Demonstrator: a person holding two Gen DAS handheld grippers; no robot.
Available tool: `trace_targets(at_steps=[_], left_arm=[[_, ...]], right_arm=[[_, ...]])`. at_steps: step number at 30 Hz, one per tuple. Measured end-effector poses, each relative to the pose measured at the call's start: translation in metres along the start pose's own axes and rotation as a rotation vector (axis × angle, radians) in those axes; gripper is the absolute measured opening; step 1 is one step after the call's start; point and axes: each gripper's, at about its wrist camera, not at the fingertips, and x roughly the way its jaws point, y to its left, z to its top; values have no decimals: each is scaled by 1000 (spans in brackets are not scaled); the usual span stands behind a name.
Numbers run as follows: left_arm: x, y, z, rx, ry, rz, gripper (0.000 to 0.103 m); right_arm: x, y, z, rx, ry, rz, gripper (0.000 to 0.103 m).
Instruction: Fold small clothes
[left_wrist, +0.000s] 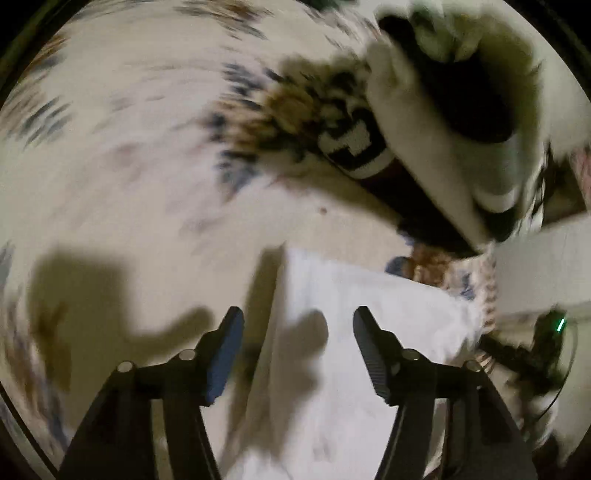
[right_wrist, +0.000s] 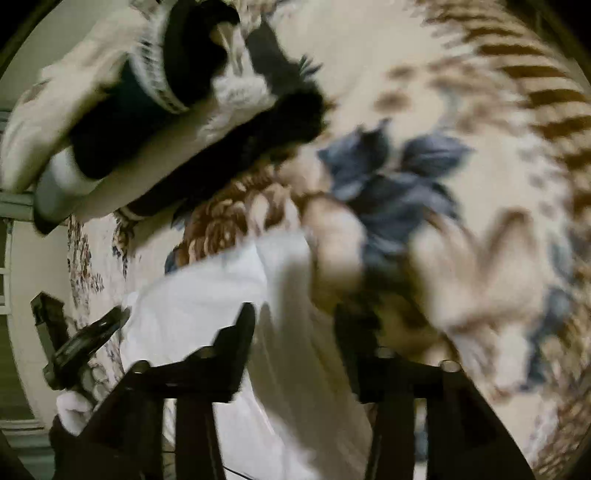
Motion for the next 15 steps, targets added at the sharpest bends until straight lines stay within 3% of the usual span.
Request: trace_targets(at_steps=[4, 7, 12, 14, 15], left_arm=[[-32, 20, -57, -176, -23, -49, 61], [-19, 24, -83, -306, 13, -111, 61], [16, 19, -87, -382, 27, -111, 61], [23, 13, -85, -363, 3, -69, 58], [23, 12, -84, -353, -14, -62, 45]], right_arm=[[-29, -17, -55, 101, -27, 35, 55], [-17, -32, -86, 231, 10, 130, 55], [23, -31, -99, 359, -1, 198, 55], [30, -25, -100, 371, -34, 214, 49], [30, -22, -100, 373, -52, 214, 32]])
